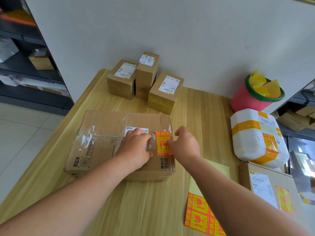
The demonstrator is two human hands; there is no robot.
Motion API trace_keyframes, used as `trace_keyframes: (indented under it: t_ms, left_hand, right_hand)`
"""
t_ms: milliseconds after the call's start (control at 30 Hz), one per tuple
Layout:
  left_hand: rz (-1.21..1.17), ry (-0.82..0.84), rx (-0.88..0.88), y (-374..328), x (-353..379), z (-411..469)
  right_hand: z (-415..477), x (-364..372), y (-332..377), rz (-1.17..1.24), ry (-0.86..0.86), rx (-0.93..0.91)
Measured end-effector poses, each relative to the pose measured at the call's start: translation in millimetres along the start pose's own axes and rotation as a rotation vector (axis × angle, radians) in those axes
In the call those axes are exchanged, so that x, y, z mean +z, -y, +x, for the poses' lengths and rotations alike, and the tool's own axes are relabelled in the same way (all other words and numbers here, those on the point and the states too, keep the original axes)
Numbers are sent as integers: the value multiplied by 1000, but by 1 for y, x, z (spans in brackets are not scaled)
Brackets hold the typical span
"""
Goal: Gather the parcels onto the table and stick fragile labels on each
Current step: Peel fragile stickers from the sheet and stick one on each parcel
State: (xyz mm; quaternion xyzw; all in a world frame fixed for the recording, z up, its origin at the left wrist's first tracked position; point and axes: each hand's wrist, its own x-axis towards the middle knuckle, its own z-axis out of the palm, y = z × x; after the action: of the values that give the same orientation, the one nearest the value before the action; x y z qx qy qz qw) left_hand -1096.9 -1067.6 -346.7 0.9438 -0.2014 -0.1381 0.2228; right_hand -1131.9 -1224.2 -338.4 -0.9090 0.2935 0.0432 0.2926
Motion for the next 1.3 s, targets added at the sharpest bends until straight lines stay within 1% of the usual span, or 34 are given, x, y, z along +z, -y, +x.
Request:
trace_keyframes:
  t_ms: [67, 100, 167, 233, 267, 333, 400, 467, 533, 667, 800, 867, 933, 1033, 1133, 1200, 1300]
  left_hand:
    - [21, -25, 20, -2, 0, -1]
    - [38, -58, 46, -4, 1, -2]
    - [57, -145, 124, -7, 3, -4]
    - [79, -178, 232, -10, 7, -5]
    - [108, -195, 293, -11, 10, -4]
    - [200, -208, 365, -10, 17, 0]
    - [260, -126, 364, -12, 17, 0]
    - [306, -46, 319, -13, 18, 2]
    - [344, -15, 290, -9, 20, 5]
    - [342, 10, 242, -10, 21, 5]
    - [296, -36, 318, -10, 21, -2]
    - [294, -10, 373, -7, 22, -10]
    - [308, 45, 400, -3, 25, -16]
    - [333, 66, 371, -3, 26, -17]
    - [338, 51, 367, -6, 23, -22]
    - [335, 79, 382, -6, 21, -31]
    - [360, 112, 370, -3, 25, -40]
  right_hand:
    - [0, -4, -4, -11, -57, -20]
    - [0, -5, -8, -25, -88, -73]
    - [0, -5, -17, -47, -147, -274]
    - [-5, -3, -22, -96, -172, -489]
    - [-7, 0, -25, -130, -175, -563]
    - [-6, 3, -29, -211, -158, -648]
    - [-5, 2, -29, -308, -75, -639]
    - [-3, 2, -32, -396, 41, -596]
    - [-2, 3, -35, -440, 89, -566]
    - [-2, 3, -34, -430, 128, -535]
    - [-11, 1, -39, -376, 64, -592]
    - [-19, 1, -43, -392, 50, -639]
    - [-23, 2, -49, -438, 86, -656]
    - [-23, 2, -50, -487, 151, -631]
    - [-29, -2, -48, -460, 135, -638]
    - [-38, -3, -53, -443, 127, -658]
    - [-46, -2, -61, -498, 197, -646]
